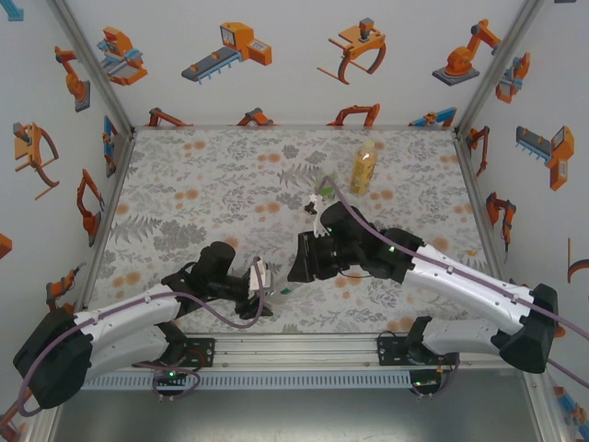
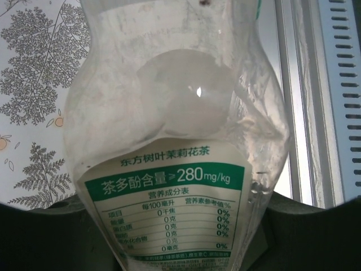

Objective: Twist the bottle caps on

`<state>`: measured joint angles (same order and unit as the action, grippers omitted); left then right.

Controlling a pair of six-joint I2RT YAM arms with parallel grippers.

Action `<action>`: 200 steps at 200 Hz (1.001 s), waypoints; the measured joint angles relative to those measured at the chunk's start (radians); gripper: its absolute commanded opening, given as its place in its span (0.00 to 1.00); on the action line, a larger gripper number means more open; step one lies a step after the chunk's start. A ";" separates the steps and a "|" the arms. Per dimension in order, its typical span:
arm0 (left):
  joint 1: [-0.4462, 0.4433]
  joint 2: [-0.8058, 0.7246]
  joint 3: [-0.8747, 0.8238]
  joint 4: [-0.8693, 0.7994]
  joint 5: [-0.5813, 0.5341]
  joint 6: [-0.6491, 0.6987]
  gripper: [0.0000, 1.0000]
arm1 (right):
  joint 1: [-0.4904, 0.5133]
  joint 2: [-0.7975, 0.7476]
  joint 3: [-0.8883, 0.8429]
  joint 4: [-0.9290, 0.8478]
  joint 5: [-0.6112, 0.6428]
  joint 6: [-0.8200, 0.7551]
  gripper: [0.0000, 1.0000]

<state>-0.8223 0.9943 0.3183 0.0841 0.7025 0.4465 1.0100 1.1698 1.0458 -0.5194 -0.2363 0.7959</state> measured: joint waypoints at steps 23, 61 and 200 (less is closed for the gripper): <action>0.000 0.000 0.000 -0.003 -0.005 0.000 0.00 | 0.000 0.010 0.002 -0.008 0.015 0.103 0.19; 0.000 -0.004 0.000 -0.003 -0.012 -0.001 0.00 | 0.000 0.031 0.033 -0.038 0.023 0.129 0.43; -0.002 -0.019 0.002 0.097 0.001 0.000 0.00 | 0.013 -0.134 0.135 -0.073 -0.137 -0.967 0.74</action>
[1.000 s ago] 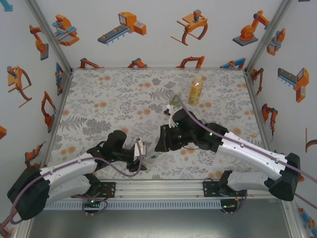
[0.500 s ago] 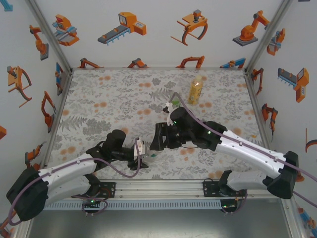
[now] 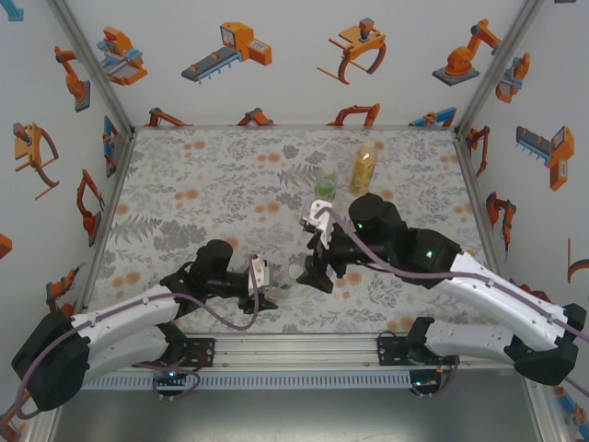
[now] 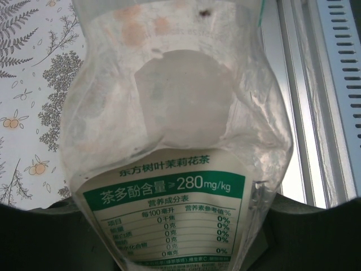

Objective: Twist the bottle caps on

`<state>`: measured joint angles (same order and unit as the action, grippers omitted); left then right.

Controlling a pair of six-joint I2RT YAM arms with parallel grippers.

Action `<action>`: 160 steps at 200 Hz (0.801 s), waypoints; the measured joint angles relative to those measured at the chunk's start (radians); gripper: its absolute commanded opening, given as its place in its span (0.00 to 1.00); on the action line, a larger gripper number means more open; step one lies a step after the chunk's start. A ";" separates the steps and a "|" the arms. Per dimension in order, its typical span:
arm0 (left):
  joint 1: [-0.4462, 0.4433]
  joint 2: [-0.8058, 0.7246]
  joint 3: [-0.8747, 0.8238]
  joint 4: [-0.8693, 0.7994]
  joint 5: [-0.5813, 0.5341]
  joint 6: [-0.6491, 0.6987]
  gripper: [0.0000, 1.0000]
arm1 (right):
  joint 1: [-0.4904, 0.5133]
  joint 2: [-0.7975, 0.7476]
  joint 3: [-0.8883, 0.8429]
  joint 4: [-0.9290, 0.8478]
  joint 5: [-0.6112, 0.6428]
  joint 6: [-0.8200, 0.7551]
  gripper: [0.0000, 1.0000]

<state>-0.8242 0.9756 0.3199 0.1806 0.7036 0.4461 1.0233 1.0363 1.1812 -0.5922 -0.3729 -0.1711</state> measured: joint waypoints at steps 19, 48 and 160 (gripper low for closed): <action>0.000 0.000 0.000 0.000 0.000 0.000 0.00 | 0.002 0.021 0.051 -0.101 -0.071 -0.235 0.73; 0.000 0.000 0.000 0.000 0.000 0.000 0.00 | 0.014 0.083 0.079 -0.190 -0.111 -0.509 0.71; 0.000 0.005 0.000 0.000 0.004 0.000 0.00 | 0.021 0.192 0.073 -0.150 -0.148 -0.734 0.57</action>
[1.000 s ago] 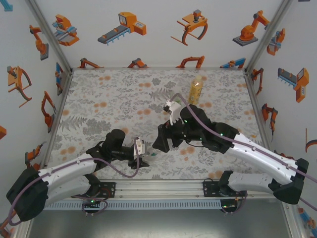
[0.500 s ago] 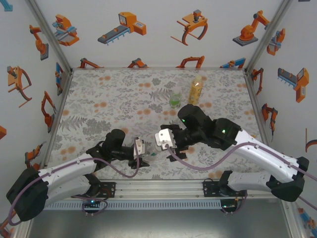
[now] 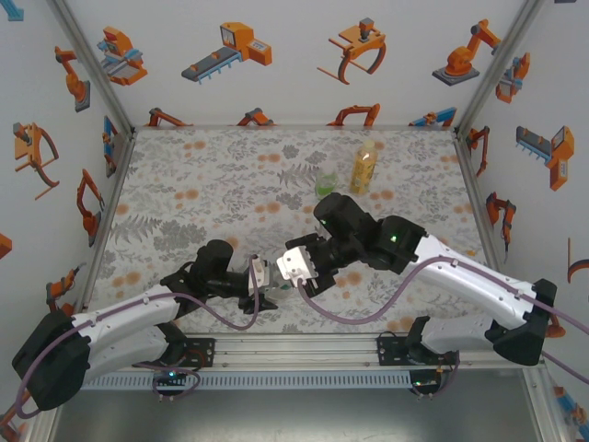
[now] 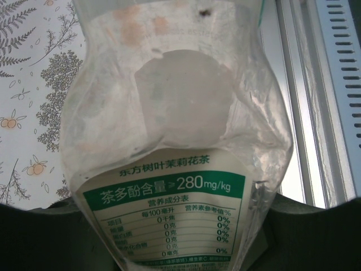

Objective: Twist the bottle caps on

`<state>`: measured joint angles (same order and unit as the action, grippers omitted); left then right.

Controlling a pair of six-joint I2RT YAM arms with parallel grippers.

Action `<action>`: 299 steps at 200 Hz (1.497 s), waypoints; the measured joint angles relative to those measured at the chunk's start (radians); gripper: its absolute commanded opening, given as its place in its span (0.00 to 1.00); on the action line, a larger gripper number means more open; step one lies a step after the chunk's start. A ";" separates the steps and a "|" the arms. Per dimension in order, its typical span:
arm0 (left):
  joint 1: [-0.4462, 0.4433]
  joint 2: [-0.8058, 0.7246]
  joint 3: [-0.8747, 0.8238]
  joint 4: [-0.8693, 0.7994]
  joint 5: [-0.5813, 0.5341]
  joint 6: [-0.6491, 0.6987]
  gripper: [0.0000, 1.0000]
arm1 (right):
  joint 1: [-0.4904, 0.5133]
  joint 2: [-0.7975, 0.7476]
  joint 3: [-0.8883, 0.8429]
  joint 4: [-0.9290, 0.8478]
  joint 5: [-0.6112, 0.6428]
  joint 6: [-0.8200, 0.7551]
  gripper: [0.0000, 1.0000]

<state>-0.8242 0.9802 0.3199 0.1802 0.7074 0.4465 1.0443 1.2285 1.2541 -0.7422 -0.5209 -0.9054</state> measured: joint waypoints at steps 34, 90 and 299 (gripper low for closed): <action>-0.001 0.000 0.000 0.000 0.000 0.000 0.00 | 0.000 0.012 -0.006 0.006 -0.006 -0.006 0.53; -0.002 0.000 0.000 -0.003 0.000 0.003 0.00 | 0.000 0.021 -0.008 0.001 -0.012 -0.006 0.34; -0.019 -0.022 -0.014 -0.073 -0.070 0.012 0.00 | -0.011 -0.077 -0.243 0.307 0.386 1.790 0.38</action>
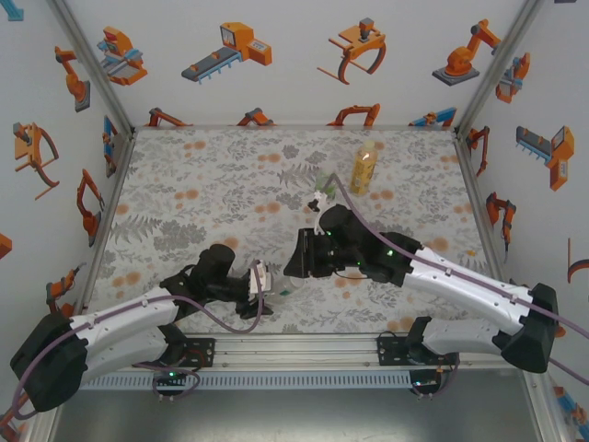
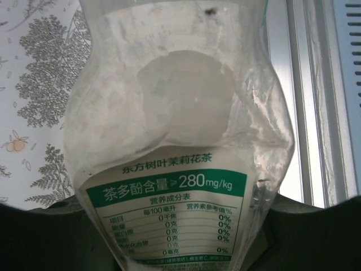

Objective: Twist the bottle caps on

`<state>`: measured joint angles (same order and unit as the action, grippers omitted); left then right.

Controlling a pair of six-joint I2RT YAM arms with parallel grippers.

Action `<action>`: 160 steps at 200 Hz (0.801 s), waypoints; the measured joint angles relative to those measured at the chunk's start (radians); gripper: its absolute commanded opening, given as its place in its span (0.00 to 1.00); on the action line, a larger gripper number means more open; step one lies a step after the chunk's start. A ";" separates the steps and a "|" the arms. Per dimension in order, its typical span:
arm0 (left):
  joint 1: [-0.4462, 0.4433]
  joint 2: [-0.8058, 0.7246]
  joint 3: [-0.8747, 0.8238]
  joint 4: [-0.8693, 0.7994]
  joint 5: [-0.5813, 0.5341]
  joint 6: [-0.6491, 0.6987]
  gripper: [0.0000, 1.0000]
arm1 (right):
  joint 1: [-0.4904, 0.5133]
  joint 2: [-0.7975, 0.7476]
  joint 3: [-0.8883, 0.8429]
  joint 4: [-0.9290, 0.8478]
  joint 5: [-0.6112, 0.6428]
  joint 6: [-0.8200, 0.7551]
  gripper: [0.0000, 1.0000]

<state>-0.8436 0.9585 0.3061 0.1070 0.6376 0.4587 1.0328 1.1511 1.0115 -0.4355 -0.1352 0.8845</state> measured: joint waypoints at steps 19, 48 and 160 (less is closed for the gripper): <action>0.001 0.000 0.000 0.028 -0.012 -0.004 0.00 | 0.005 -0.015 0.000 -0.003 0.022 0.009 0.53; 0.006 0.000 0.000 0.066 -0.041 -0.014 0.00 | 0.012 -0.010 0.000 -0.023 0.020 -0.002 0.62; 0.007 0.005 0.008 0.064 -0.123 -0.034 0.01 | 0.012 0.157 0.000 0.074 -0.036 -0.013 0.44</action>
<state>-0.8364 0.9634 0.3141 0.1707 0.5148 0.4252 1.0451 1.3079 1.0115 -0.3611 -0.1711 0.8715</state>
